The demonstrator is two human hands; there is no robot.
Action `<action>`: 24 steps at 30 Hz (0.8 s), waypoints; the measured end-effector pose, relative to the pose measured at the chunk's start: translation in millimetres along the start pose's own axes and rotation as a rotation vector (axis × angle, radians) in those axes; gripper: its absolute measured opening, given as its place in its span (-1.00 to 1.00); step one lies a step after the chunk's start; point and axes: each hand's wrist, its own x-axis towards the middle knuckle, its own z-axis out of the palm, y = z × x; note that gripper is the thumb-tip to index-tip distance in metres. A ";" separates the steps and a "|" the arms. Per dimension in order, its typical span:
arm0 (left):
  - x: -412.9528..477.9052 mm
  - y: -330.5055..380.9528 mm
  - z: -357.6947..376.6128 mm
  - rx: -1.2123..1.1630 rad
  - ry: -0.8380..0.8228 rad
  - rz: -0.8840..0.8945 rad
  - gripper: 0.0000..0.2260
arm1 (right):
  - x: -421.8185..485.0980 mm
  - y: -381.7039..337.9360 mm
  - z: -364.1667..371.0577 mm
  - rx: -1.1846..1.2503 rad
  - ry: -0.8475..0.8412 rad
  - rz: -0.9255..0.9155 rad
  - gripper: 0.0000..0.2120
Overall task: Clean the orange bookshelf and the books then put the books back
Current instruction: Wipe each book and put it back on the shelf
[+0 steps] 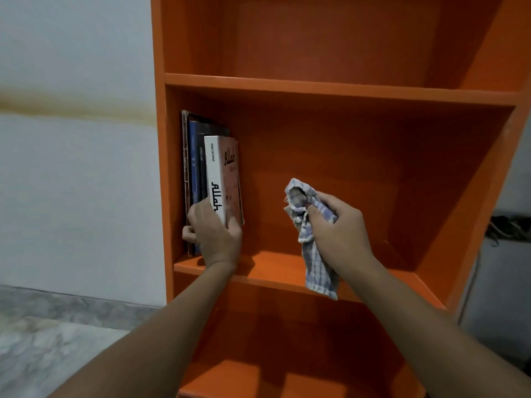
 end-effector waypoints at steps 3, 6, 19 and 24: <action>5.9 -5.0 19.3 0.321 0.012 0.124 -0.24 | 6.7 15.3 6.0 -0.002 -0.001 0.019 -0.74; 23.7 -17.7 27.8 0.677 -0.037 0.391 0.00 | 13.3 27.8 10.3 -0.009 -0.008 0.045 -0.72; 54.9 6.7 35.2 1.218 -0.518 0.471 -0.37 | 19.2 24.7 12.1 0.027 -0.015 0.143 -0.80; 66.1 40.4 -7.7 0.987 -0.641 0.611 -0.64 | 1.6 7.6 3.2 0.008 -0.043 0.146 -0.75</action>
